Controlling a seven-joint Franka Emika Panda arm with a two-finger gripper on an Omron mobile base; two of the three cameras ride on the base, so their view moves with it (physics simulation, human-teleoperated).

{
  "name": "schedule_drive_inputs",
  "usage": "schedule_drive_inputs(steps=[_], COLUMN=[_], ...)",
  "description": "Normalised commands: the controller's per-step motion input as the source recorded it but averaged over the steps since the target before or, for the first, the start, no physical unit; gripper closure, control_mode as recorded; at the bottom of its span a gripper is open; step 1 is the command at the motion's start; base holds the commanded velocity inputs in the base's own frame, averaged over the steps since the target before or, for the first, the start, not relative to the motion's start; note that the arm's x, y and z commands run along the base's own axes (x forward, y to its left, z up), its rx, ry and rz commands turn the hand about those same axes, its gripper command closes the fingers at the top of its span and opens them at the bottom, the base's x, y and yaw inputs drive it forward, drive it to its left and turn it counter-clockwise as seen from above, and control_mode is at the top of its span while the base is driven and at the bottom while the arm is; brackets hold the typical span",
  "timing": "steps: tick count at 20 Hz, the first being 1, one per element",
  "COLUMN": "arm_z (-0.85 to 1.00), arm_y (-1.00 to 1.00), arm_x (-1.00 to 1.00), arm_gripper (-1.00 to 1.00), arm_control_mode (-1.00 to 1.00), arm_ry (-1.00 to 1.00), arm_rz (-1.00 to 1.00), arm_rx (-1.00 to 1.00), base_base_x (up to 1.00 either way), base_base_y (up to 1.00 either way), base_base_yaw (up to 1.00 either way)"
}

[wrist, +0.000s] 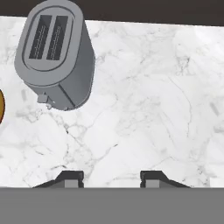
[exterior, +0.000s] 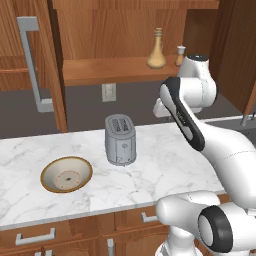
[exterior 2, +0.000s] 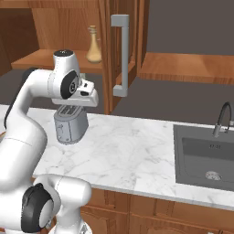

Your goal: Retrieve the bottle and the shaker from the cabinet and place them next to the mixing bowl on the counter. Then add garlic from the fridge to the mixing bowl.

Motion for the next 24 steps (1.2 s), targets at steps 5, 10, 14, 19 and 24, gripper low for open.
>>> schedule_drive_inputs(steps=[5, 10, 14, 19, 24], arm_z=[0.00, 0.45, 0.87, 0.99, 0.59], arm_y=[0.10, -0.02, -0.04, 0.00, 0.00], arm_x=[0.00, 0.00, 0.00, 0.00, 0.08], arm_gripper=[-1.00, -1.00, -1.00, -1.00, -1.00], arm_control_mode=[-1.00, -1.00, -1.00, -1.00, -1.00], arm_ry=[-0.05, -0.28, -0.31, -0.23, -0.33], arm_rz=[0.00, -0.04, -0.09, -0.13, -0.11], arm_rx=[0.00, -0.03, 0.02, 0.09, 0.05], base_base_x=[0.00, 0.00, 0.00, 0.00, 0.00], base_base_y=[0.00, 0.00, 0.00, 0.00, 0.00], base_base_yaw=[0.00, 0.00, 0.00, 0.00, 0.00])
